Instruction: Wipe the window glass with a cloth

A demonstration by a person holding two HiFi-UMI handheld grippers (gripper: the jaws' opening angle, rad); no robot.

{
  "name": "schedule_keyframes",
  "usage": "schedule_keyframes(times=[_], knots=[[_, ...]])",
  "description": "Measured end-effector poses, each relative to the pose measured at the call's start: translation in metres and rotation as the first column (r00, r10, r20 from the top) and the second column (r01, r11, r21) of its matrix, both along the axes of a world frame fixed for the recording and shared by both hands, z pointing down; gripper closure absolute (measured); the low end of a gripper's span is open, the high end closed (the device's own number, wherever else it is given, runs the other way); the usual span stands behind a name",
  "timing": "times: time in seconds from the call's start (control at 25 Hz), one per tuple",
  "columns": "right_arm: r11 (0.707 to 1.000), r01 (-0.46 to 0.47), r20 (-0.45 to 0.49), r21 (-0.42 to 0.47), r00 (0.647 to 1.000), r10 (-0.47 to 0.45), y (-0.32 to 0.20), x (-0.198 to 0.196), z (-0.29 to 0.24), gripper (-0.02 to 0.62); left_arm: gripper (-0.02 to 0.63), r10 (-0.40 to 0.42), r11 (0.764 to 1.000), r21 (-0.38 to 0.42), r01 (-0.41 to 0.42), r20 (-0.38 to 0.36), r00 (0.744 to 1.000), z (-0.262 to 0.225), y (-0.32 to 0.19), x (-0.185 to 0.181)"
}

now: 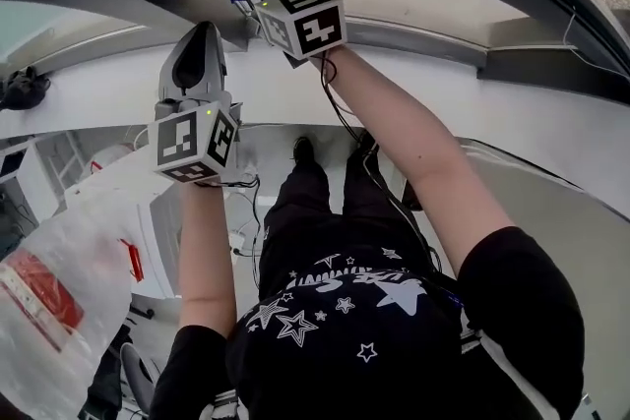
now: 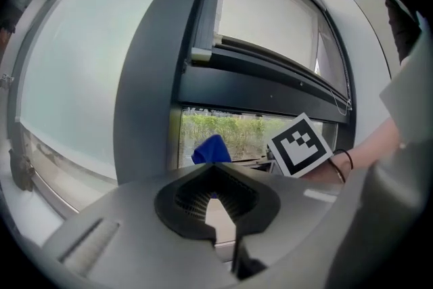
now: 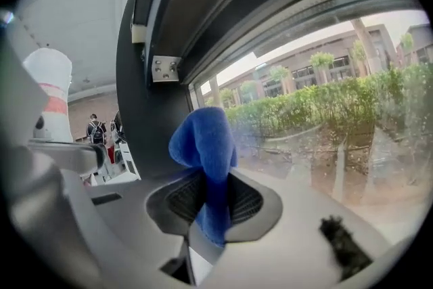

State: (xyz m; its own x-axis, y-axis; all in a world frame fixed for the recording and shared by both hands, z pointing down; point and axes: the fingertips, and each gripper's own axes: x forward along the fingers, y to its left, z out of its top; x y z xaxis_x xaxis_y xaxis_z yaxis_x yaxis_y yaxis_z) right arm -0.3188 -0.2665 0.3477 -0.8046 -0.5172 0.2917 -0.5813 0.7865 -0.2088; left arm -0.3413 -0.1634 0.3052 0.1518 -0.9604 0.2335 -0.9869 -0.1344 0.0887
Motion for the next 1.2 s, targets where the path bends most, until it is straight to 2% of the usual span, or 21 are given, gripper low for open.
schedule_keyframes(times=[0.24, 0.6, 0.88, 1.2], knots=[[0.998, -0.060, -0.004, 0.002, 0.998, 0.060, -0.006, 0.069, 0.001, 0.520, 0.597, 0.080, 0.997, -0.014, -0.080, 0.015, 0.997, -0.001, -0.018, 0.054], [0.984, -0.180, -0.028, -0.003, 0.983, 0.180, -0.011, 0.206, 0.004, 0.520, 0.598, 0.242, 0.970, -0.030, -0.241, 0.025, 0.970, -0.001, -0.043, 0.178], [0.955, -0.296, -0.039, -0.018, 0.955, 0.295, -0.008, 0.312, 0.006, 0.520, 0.597, 0.321, 0.947, -0.036, -0.320, 0.023, 0.947, -0.004, -0.045, 0.262], [0.902, -0.431, -0.033, -0.039, 0.902, 0.430, -0.018, 0.448, 0.014, 0.520, 0.597, 0.402, 0.915, -0.050, -0.401, 0.023, 0.915, -0.001, -0.052, 0.373]])
